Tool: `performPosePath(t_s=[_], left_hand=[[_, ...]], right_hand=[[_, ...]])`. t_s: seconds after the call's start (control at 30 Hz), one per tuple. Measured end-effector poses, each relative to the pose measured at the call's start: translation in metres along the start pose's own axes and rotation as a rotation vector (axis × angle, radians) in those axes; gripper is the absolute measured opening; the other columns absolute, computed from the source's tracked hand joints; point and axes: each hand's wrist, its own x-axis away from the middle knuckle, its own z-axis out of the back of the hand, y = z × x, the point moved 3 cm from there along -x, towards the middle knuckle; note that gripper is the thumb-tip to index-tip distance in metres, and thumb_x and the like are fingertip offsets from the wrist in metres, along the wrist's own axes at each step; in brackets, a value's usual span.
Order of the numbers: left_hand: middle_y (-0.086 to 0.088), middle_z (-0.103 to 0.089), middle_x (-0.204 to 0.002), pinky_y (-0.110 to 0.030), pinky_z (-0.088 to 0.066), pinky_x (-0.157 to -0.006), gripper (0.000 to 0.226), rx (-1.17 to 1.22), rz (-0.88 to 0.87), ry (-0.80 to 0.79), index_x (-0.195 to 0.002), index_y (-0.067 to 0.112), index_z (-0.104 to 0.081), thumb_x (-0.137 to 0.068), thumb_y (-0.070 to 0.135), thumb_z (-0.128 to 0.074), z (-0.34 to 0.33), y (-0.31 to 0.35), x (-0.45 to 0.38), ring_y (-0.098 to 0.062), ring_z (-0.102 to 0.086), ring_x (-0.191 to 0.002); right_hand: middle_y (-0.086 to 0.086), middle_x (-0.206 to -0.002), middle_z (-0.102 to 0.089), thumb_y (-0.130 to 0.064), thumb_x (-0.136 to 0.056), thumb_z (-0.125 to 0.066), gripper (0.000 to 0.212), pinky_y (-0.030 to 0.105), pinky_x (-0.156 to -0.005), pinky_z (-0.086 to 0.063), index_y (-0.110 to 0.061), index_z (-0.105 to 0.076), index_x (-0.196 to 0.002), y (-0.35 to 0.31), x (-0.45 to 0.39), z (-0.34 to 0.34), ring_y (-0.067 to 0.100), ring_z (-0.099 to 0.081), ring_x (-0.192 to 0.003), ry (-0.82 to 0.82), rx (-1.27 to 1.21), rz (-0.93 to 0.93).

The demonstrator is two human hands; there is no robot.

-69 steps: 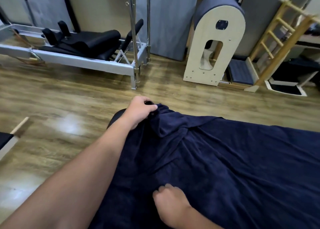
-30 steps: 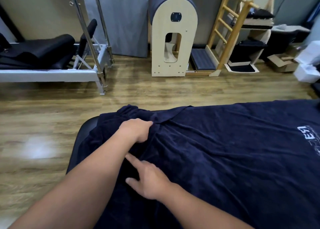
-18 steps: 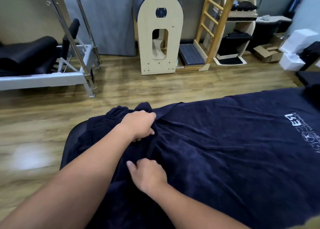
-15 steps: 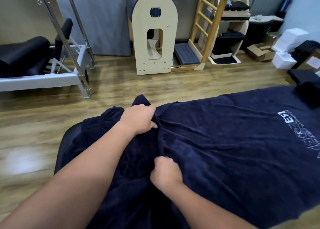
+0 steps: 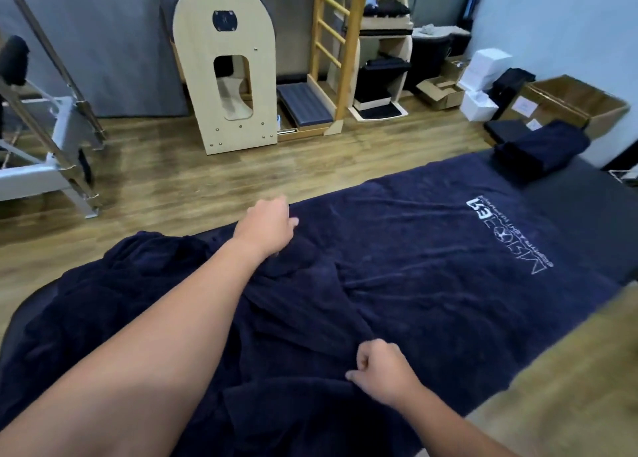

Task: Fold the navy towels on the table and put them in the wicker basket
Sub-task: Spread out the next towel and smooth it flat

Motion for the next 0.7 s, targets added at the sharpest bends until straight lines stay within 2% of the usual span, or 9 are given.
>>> performPosePath(t_s=[0.07,0.13,0.2,0.27,0.33,0.43,0.53,0.63,0.7], left_hand=[[-0.007,-0.069,-0.075,-0.045,-0.062,-0.056,0.011,-0.015,-0.038,-0.238,-0.104,0.019,-0.045,-0.096,0.022,-0.052,-0.023,0.014,0.001,-0.026,-0.070,-0.051],[-0.008,-0.071,-0.077,-0.045,-0.062,-0.056,0.046,-0.064,-0.084,-0.472,-0.129,0.037,-0.043,-0.092,0.009,-0.047,-0.053,0.029,0.011,-0.027,-0.072,-0.055],[-0.011,-0.072,-0.084,-0.046,-0.063,-0.061,0.085,-0.137,-0.123,-0.697,-0.144,0.062,-0.024,-0.089,-0.001,-0.040,-0.080,0.054,0.028,-0.030,-0.074,-0.062],[-0.015,-0.071,-0.107,-0.039,-0.063,-0.060,0.099,-0.288,-0.172,-0.852,-0.148,0.067,-0.011,-0.089,-0.008,-0.038,-0.098,0.080,0.040,-0.028,-0.072,-0.063],[-0.016,-0.057,-0.139,-0.027,-0.052,-0.049,0.097,-0.506,-0.238,-0.958,-0.154,0.059,-0.008,-0.094,-0.010,-0.041,-0.110,0.097,0.048,-0.021,-0.067,-0.066],[-0.007,-0.047,-0.151,-0.024,-0.041,-0.056,0.086,-0.747,-0.325,-0.985,-0.156,0.051,-0.017,-0.095,-0.004,-0.043,-0.131,0.093,0.048,-0.024,-0.065,-0.102],[-0.003,-0.063,-0.119,-0.036,-0.051,-0.075,0.050,-0.791,-0.343,-0.868,-0.141,0.033,-0.050,-0.096,0.009,-0.051,-0.148,0.076,0.039,-0.020,-0.064,-0.085],[-0.007,-0.063,-0.122,-0.043,-0.054,-0.084,0.028,-0.786,-0.316,-0.617,-0.121,0.018,-0.061,-0.096,0.029,-0.059,-0.149,0.070,0.021,-0.031,-0.064,-0.109],[-0.006,-0.063,-0.120,-0.041,-0.051,-0.080,0.023,-0.716,-0.265,-0.485,-0.116,0.018,-0.061,-0.096,0.028,-0.056,-0.141,0.071,0.008,-0.031,-0.064,-0.108]], right_hand=[[-0.005,-0.076,-0.064,-0.003,-0.075,-0.062,0.023,0.029,-0.058,-0.053,-0.023,-0.054,-0.069,0.012,0.001,0.003,0.010,-0.059,-0.065,0.058,-0.098,0.007],[-0.005,-0.083,-0.067,0.005,-0.073,-0.055,0.033,0.021,-0.055,-0.050,-0.027,-0.062,-0.073,0.016,0.002,0.006,0.010,-0.062,-0.067,0.089,-0.297,-0.022],[-0.006,-0.089,-0.070,0.006,-0.076,-0.057,0.039,0.019,-0.056,-0.049,-0.031,-0.070,-0.079,0.014,0.002,0.007,0.008,-0.063,-0.067,0.054,-0.506,-0.030],[-0.007,-0.093,-0.072,0.001,-0.080,-0.061,0.041,0.020,-0.059,-0.051,-0.038,-0.073,-0.087,0.007,0.002,0.005,0.005,-0.064,-0.066,-0.026,-0.631,0.008],[-0.012,-0.101,-0.072,-0.009,-0.083,-0.068,0.036,0.020,-0.073,-0.055,-0.042,-0.073,-0.095,0.002,0.003,0.000,0.003,-0.067,-0.080,-0.118,-0.662,0.054],[-0.015,-0.116,-0.067,-0.025,-0.075,-0.082,0.033,0.023,-0.094,-0.052,-0.043,-0.074,-0.101,-0.001,0.006,-0.006,0.005,-0.063,-0.104,-0.267,-0.678,0.081],[-0.014,-0.132,-0.055,-0.026,-0.070,-0.088,0.045,0.027,-0.101,-0.047,-0.046,-0.070,-0.106,0.002,0.009,-0.008,0.008,-0.055,-0.118,-0.415,-0.572,0.120],[-0.012,-0.138,-0.048,-0.017,-0.073,-0.086,0.051,0.025,-0.104,-0.045,-0.045,-0.067,-0.111,0.018,0.009,-0.006,0.009,-0.051,-0.122,-0.470,-0.436,0.134],[-0.011,-0.137,-0.050,-0.015,-0.074,-0.081,0.052,0.028,-0.104,-0.047,-0.048,-0.065,-0.110,0.034,0.008,-0.002,0.011,-0.054,-0.120,-0.464,-0.357,0.128]])
